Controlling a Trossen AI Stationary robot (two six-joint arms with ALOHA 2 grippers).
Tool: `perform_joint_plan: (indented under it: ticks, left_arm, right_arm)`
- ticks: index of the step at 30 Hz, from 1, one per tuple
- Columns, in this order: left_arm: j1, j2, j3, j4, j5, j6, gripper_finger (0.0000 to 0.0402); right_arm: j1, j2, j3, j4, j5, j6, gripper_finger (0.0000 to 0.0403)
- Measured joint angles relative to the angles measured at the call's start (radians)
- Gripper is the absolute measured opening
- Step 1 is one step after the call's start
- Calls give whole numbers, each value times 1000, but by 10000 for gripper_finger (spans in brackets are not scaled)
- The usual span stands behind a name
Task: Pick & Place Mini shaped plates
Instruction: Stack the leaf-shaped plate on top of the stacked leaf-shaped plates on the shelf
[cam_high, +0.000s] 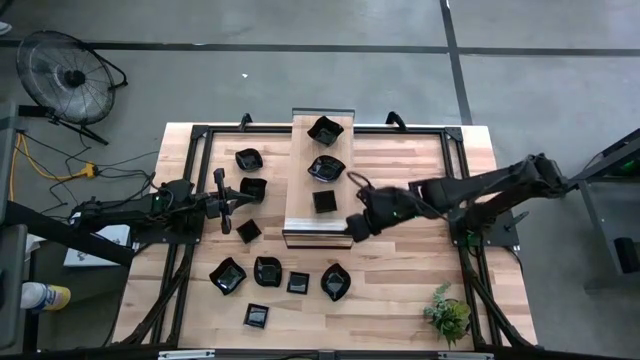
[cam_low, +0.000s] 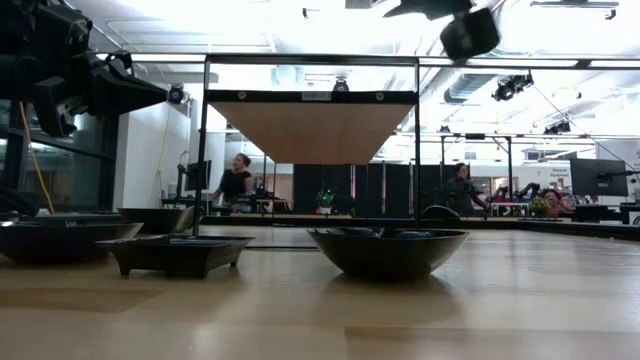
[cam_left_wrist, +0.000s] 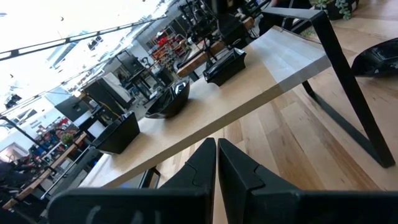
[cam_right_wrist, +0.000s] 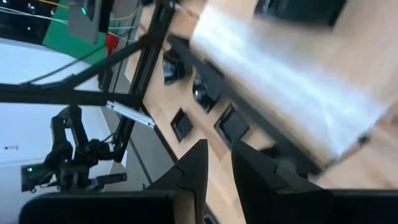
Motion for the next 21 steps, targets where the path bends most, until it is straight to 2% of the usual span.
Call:
perform_joint_plan:
  ticks: [12, 21]
  left_arm:
    - [0, 0, 0, 0, 0, 0, 12]
    - [0, 0, 0, 0, 0, 0, 12]
  right_arm:
    - [204, 11, 0, -146, 170, 288, 67]
    - [313, 104, 0, -147, 179, 468, 67]
